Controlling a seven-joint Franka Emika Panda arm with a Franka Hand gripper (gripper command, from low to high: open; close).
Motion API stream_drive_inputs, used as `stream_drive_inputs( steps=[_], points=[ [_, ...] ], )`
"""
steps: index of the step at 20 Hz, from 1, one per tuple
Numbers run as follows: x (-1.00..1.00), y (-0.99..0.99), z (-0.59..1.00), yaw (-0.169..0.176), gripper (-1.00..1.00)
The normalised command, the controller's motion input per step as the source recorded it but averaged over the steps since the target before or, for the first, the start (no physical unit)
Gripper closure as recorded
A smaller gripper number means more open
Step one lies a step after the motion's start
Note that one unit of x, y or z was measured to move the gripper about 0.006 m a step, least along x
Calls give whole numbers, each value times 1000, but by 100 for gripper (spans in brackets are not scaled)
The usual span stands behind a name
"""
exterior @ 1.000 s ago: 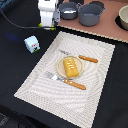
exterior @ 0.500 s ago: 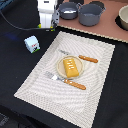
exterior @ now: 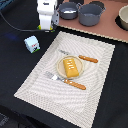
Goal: Interact with the objects in diverse but meaningful ways.
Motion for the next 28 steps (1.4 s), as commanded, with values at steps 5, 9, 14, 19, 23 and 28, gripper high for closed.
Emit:
stream_drive_inputs(
  steps=[5,9,14,19,23,28],
  points=[
    [-237,-74,-170,0,100],
    [-221,-66,-125,0,100],
    [-215,-49,-151,0,-100],
    [-225,-38,-157,0,-100],
    [-149,-103,-4,0,-100],
    [0,-253,922,-12,-100]
  ],
)
